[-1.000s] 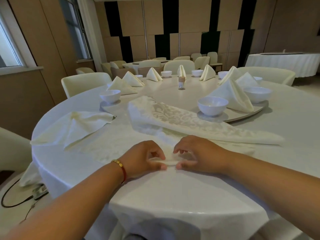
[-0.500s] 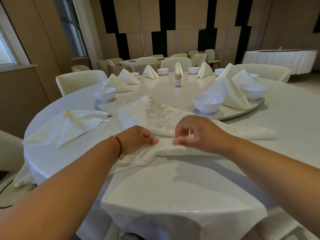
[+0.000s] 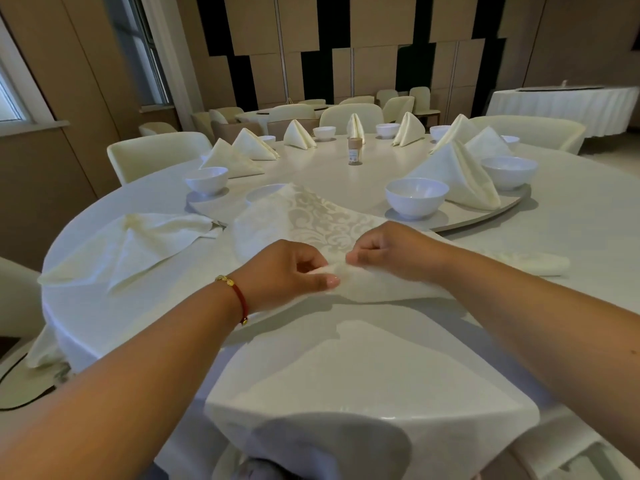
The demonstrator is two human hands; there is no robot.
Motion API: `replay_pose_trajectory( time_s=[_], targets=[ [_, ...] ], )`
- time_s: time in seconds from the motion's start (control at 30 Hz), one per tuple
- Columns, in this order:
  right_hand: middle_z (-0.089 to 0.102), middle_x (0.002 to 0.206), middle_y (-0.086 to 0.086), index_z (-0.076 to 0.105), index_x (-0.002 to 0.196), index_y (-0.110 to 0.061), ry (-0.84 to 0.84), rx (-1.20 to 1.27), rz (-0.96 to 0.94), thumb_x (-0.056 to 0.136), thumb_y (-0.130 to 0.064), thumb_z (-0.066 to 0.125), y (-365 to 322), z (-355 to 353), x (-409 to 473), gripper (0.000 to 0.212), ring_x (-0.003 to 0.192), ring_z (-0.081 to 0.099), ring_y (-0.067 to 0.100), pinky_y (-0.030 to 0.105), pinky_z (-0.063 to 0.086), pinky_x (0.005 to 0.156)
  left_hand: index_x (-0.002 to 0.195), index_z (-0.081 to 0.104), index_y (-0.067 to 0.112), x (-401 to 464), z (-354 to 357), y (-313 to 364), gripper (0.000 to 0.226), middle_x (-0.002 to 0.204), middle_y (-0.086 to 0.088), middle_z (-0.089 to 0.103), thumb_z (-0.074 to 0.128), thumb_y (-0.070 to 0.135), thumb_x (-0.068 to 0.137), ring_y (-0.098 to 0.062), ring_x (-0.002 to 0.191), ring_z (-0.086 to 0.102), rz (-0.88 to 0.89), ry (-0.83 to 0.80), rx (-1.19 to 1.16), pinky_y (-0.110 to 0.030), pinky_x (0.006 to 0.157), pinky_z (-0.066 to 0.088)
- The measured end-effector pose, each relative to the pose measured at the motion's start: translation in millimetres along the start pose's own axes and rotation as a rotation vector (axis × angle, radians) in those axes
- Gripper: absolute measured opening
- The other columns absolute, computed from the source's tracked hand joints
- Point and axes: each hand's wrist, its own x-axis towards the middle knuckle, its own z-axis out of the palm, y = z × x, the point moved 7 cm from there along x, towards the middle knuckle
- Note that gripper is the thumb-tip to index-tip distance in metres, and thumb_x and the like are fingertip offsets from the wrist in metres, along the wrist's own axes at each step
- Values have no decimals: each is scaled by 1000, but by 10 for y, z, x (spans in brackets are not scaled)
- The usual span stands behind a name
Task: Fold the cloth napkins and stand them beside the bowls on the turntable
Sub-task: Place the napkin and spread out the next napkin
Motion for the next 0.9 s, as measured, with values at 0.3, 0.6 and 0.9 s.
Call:
replay_pose_trajectory(
  time_s=[0.3, 0.6, 0.9],
  targets=[
    [63, 87, -12, 68, 87, -22, 291, -157, -406, 75, -48, 73, -228, -50, -248, 29, 85, 54, 7, 17, 41, 78, 62, 63, 11, 86, 130, -294, 33, 51, 11, 43, 69, 34, 85, -5, 49, 37, -163, 40, -45, -19, 52, 32],
    [61, 77, -9, 69, 78, -20, 98, -307, -281, 79, -39, 75, 225, 235, -154, 20, 77, 53, 8, 34, 48, 73, 59, 60, 19, 219, 157, -406, 34, 50, 8, 44, 67, 40, 85, -10, 49, 37, -211, -15, 10, -23, 53, 35],
    [55, 64, -12, 62, 76, -17, 164, -33, -70, 89, -28, 66, 36, -114, -223, 18, 59, 47, -1, 14, 36, 58, 91, 70, 31, 92, 96, 121, 15, 94, 16, 67, 69, 43, 83, 7, 85, 59, 103, -29, -112, -5, 77, 41]
  ],
)
